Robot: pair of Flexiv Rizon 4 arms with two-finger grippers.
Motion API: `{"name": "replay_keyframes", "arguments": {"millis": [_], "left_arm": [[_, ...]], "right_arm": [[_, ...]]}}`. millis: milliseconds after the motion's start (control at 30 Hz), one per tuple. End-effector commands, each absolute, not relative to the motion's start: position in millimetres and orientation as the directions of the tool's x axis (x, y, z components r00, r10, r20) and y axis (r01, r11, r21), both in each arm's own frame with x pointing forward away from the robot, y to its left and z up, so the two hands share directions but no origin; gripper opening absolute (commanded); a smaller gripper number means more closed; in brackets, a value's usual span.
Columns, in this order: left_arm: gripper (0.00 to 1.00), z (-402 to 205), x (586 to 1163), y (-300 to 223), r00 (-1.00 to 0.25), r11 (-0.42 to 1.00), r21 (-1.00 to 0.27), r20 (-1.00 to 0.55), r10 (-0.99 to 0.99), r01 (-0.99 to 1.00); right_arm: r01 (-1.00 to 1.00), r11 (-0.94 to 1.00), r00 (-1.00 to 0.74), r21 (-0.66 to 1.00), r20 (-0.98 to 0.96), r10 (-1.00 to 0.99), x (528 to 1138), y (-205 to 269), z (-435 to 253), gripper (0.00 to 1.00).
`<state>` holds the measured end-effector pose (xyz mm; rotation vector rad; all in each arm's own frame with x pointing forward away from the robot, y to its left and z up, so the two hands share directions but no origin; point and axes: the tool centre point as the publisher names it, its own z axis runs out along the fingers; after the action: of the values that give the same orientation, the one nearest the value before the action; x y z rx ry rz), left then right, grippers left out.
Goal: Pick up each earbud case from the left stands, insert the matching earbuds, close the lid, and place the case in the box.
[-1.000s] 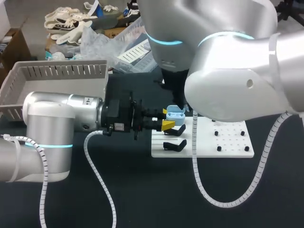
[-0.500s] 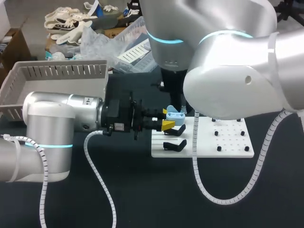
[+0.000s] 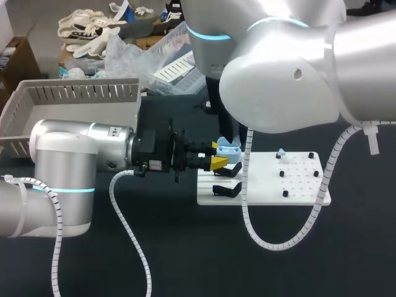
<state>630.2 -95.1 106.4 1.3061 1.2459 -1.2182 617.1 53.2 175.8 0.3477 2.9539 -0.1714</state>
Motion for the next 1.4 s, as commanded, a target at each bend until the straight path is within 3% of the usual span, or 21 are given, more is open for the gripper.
{"name": "replay_keyframes", "arguments": {"millis": [33, 1400], "left_arm": [[0.00, 106.1, 630.4, -95.5, -0.005, -0.055, -0.010, -0.997, 0.080, 0.998], [0.00, 106.1, 630.4, -95.5, -0.005, -0.055, -0.010, -0.997, 0.080, 0.998]], "right_arm": [[0.236, 0.966, -0.962, -0.103, -0.163, 0.218, 622.0, 54.5, 173.9, 0.00], [0.238, 0.966, -0.965, -0.097, -0.133, 0.224, 624.7, 53.4, 160.0, 0.00]]}}
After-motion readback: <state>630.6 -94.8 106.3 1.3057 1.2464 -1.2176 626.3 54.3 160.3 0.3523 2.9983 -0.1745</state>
